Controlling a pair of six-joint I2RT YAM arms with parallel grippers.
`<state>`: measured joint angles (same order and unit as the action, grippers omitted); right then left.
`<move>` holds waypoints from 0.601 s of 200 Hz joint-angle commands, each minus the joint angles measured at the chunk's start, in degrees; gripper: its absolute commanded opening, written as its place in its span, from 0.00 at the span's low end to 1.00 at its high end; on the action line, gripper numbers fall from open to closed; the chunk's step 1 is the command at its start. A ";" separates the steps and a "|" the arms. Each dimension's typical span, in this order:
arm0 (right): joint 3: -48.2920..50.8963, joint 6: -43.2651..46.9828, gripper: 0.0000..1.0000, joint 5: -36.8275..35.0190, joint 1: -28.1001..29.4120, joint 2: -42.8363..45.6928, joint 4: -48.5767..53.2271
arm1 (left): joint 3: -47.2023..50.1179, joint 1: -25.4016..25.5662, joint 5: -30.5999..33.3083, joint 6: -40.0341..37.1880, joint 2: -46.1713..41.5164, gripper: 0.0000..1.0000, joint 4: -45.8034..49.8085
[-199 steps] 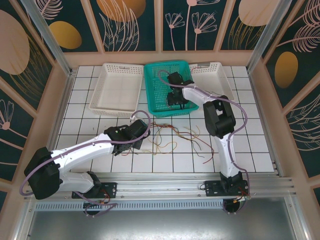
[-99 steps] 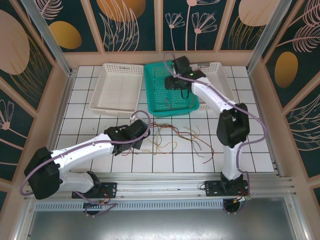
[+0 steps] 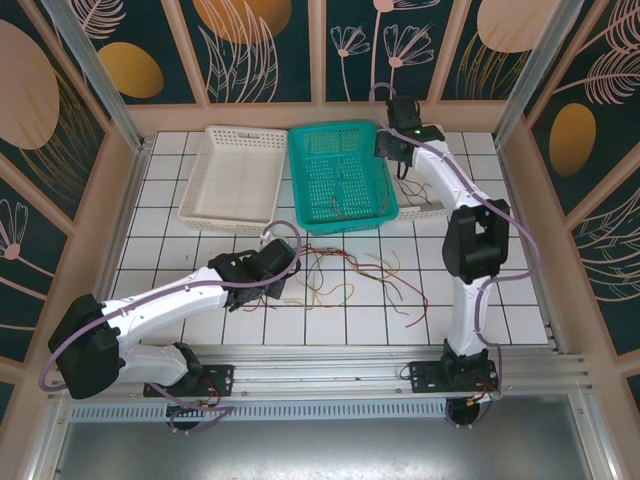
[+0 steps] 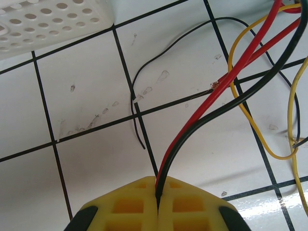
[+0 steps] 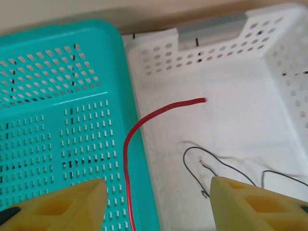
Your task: Untangle the cables
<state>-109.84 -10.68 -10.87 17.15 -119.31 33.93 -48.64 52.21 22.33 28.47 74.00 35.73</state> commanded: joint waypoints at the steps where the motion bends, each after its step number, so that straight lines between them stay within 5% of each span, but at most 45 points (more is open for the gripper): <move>1: -2.74 1.71 0.59 0.64 0.80 -1.82 -1.09 | 0.40 0.48 0.09 -1.00 -0.78 0.00 -0.50; 120: -11.85 2.92 0.49 2.01 1.09 -9.17 -0.41 | 0.39 0.62 0.38 -0.87 -0.34 0.00 -0.36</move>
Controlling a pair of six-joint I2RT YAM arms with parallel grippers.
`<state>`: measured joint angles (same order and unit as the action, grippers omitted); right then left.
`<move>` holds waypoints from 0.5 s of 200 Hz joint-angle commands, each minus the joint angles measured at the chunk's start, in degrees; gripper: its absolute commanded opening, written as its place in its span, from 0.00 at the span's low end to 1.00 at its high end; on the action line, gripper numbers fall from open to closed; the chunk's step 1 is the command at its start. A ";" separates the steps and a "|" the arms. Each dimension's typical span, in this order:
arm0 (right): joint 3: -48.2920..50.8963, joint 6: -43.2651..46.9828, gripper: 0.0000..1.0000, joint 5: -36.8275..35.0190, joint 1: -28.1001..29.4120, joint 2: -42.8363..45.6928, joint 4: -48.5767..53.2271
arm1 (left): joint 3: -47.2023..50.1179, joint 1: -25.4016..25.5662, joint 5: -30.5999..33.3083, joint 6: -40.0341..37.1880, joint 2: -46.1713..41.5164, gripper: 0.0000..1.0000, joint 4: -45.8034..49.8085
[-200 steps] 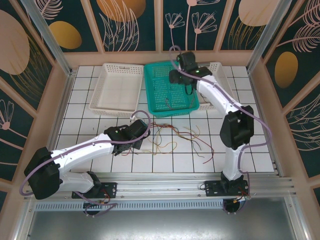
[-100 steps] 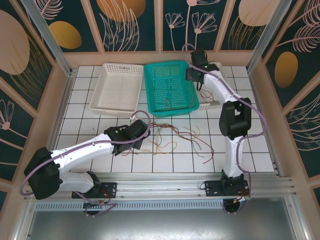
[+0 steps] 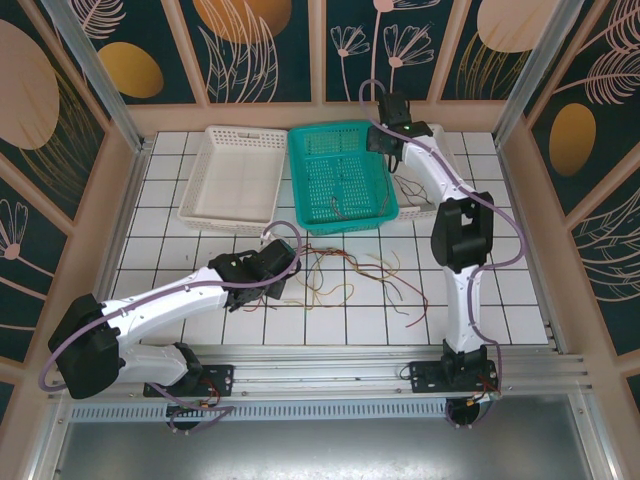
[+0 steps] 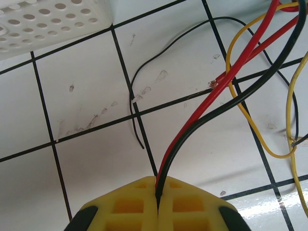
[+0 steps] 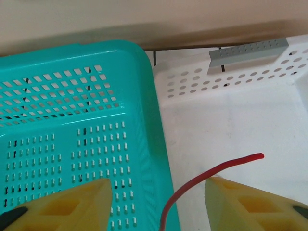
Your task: Untangle the cables
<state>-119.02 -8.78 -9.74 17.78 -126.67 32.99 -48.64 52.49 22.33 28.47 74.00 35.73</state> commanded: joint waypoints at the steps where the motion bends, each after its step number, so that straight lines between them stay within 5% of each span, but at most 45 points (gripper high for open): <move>1: -2.73 0.94 0.48 0.87 0.48 -1.86 0.51 | 0.39 0.33 0.36 -0.87 -0.34 0.00 -0.38; 22: -4.06 0.50 0.37 0.99 0.54 -2.59 1.39 | 0.39 0.34 0.44 -0.87 -0.34 0.00 -0.47; 60: -3.87 0.31 0.35 1.38 0.84 -2.43 1.37 | 0.40 0.34 0.36 -0.86 -0.52 0.00 -0.47; 100: -1.65 -0.87 0.16 1.30 1.37 -1.39 0.78 | 0.41 0.50 0.51 -0.78 -0.80 0.00 -0.40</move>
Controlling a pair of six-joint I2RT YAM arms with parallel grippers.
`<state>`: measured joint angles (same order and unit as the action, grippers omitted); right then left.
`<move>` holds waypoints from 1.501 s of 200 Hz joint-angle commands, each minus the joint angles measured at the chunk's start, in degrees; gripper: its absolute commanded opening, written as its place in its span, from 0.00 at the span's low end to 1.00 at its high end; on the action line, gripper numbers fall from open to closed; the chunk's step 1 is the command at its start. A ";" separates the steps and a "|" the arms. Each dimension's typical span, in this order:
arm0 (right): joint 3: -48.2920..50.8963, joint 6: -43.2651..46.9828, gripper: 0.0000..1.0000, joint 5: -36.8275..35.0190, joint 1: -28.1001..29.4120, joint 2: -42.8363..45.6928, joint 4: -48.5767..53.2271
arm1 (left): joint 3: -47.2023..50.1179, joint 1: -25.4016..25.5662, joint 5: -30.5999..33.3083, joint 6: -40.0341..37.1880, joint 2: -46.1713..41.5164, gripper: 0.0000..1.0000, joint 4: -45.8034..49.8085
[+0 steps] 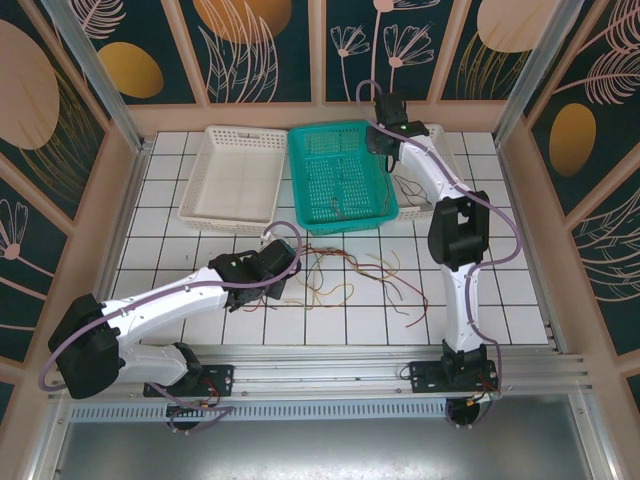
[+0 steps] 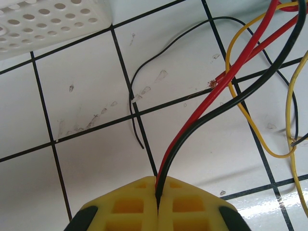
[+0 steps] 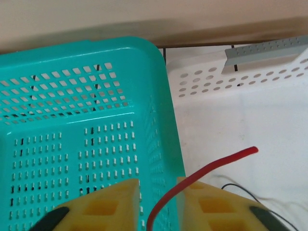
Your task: Untangle the cables
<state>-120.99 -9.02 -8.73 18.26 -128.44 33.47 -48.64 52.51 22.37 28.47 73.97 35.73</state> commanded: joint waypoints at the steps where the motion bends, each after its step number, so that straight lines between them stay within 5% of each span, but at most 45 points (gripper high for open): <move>1: 0.45 -0.64 0.16 0.34 0.94 0.52 0.24 | 0.44 0.44 0.48 -0.78 -0.77 0.00 -0.40; 29: 3.44 -0.71 0.00 -0.49 2.93 3.86 -1.88 | 0.40 0.57 0.43 -0.81 -0.76 0.00 -0.40; 63: 6.51 -1.95 0.00 0.23 5.75 7.85 -4.13 | 0.43 0.57 0.49 -0.78 -0.95 0.00 -0.43; 101: 16.20 -7.76 0.00 9.39 8.23 12.17 -12.31 | 0.44 0.57 0.57 -0.71 -0.79 0.00 -0.31; 163: 26.39 -16.73 0.00 21.25 7.23 7.84 -24.84 | 0.39 0.64 0.53 -0.70 -0.50 0.00 -0.39; 201: 22.25 -18.24 0.00 24.11 6.73 -0.42 -24.38 | 0.40 0.60 0.56 -0.68 -0.56 0.00 -0.38; 247: 11.28 -15.91 0.00 19.54 7.01 -10.76 -14.27 | 0.45 0.65 0.57 -0.68 -0.41 0.00 -0.39; 300: 7.40 -13.41 0.05 15.60 8.39 -6.05 -10.83 | 0.39 0.66 0.50 -0.70 0.08 0.00 -0.39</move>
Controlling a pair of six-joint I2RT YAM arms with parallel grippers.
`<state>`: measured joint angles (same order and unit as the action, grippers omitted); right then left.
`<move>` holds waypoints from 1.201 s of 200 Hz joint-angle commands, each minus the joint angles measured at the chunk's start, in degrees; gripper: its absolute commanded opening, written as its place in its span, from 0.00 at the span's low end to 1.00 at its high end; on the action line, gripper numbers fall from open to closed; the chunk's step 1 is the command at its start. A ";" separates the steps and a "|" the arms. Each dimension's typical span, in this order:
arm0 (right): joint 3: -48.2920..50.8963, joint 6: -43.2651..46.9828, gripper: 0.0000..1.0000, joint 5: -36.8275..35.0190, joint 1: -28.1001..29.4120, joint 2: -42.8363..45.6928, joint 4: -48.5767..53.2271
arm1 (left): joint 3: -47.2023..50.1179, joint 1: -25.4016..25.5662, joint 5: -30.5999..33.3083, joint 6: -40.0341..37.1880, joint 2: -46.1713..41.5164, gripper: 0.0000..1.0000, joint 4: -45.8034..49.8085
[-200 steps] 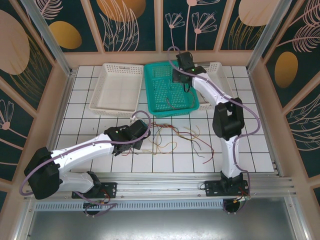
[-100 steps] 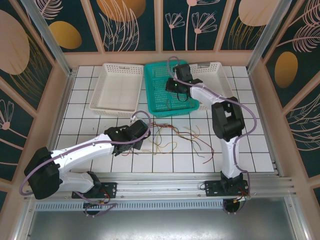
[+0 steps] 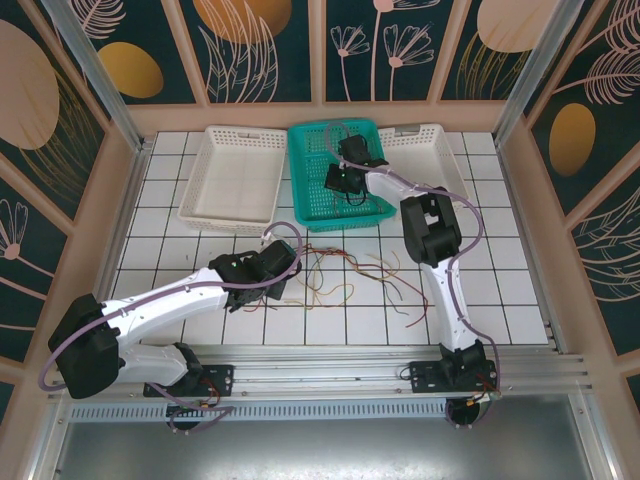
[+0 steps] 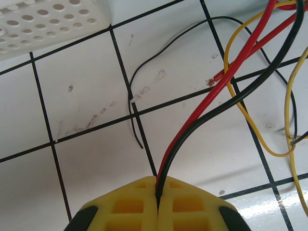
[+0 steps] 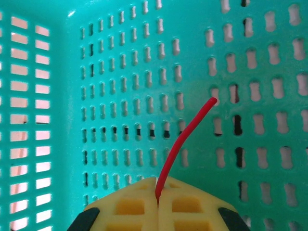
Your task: Untangle the cables
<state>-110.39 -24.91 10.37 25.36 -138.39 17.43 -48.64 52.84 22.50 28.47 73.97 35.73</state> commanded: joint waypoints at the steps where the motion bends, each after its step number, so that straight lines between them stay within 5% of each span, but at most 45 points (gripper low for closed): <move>1: -3.40 2.53 0.06 -3.60 1.32 4.08 5.36 | 0.39 0.29 0.36 -0.70 0.10 0.00 -0.30; 35: -8.05 4.92 0.28 -6.09 2.23 7.69 9.02 | 0.39 0.26 0.61 -0.67 0.16 0.00 -0.23; 70: -11.91 6.35 0.40 -7.21 2.67 9.91 12.33 | 0.37 0.39 0.53 -0.71 0.17 0.00 -0.26; 163: -16.47 8.27 0.49 -4.52 2.67 11.13 16.96 | 0.31 0.38 0.45 -0.78 0.20 0.00 -0.26; 189: -18.06 8.71 0.38 -2.40 3.47 8.67 18.36 | 0.39 0.36 0.44 -0.76 0.13 0.00 -0.31; 221: -18.35 8.77 0.00 -0.46 4.41 6.12 18.52 | 0.39 0.36 0.47 -0.81 0.25 0.00 -0.26; 240: -15.28 7.96 0.00 0.36 4.43 5.56 16.50 | 0.39 0.34 0.51 -0.78 0.11 0.00 -0.23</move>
<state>-127.48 -16.82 8.25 29.06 -130.50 34.13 -48.64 52.84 22.52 28.47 74.00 35.73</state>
